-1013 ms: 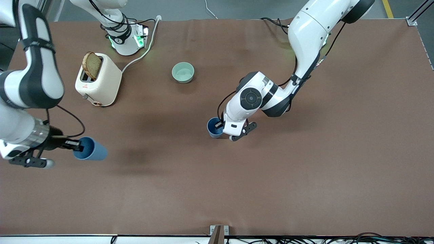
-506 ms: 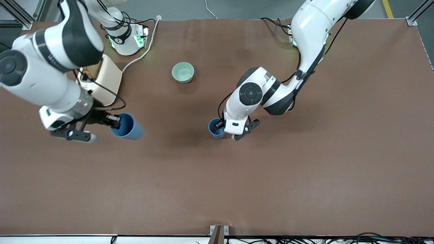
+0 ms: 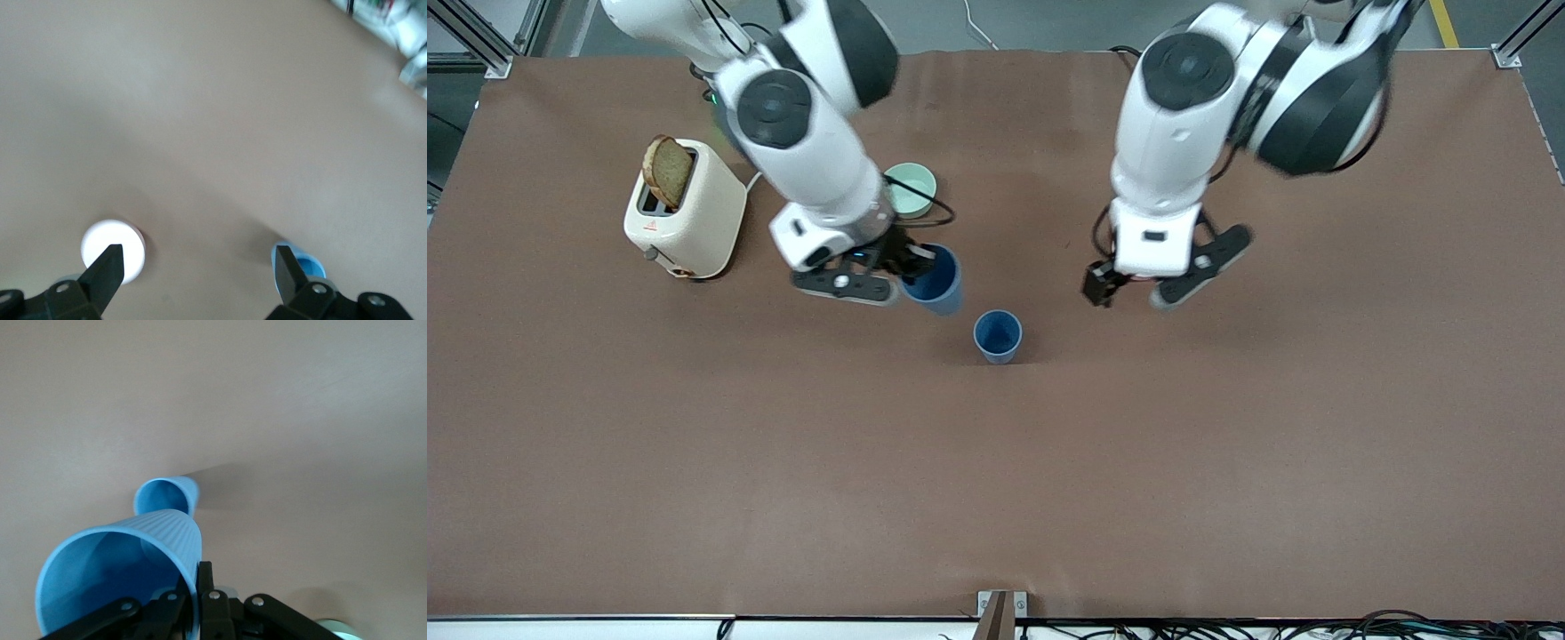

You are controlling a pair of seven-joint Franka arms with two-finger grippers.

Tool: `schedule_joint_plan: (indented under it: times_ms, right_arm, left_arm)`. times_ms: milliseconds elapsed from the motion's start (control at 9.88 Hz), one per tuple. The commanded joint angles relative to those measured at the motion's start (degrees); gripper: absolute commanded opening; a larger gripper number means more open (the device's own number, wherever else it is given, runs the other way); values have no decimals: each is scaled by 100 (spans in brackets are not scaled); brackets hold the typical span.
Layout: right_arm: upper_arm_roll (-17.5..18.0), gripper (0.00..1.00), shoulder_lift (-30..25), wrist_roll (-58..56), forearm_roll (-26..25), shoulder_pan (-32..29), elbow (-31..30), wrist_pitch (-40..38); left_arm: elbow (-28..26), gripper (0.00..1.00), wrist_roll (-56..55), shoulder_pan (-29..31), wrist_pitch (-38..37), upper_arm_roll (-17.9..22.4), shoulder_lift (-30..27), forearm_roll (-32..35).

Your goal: Stack blue cups with both arms

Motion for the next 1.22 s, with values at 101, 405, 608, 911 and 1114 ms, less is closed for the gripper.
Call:
schedule_joint_plan:
  times_ms: [101,405,608,911,1114]
  right_arm:
    - [-66,1,1150,375,38,338,783,287]
    - [-75,1,1197,314,38,435,785,270]
    - [-75,1,1293,332,20,479,785,270]
    - [-75,1,1320,166,-172,505,767,235]
    - [-75,1,1320,147,-217,505,758,235]
  left_arm:
    - [97,100,2304,1218,-340,-13,-431,76]
    - [97,100,4302,2045,-674,-13,-705,-212]
    - [97,100,5446,2591,-884,5,-942,-617]
    - [-165,100,6590,2043,-1244,1003,-1276,-961]
    - [-848,100,6742,1793,-1237,1305,-1828,-1084]
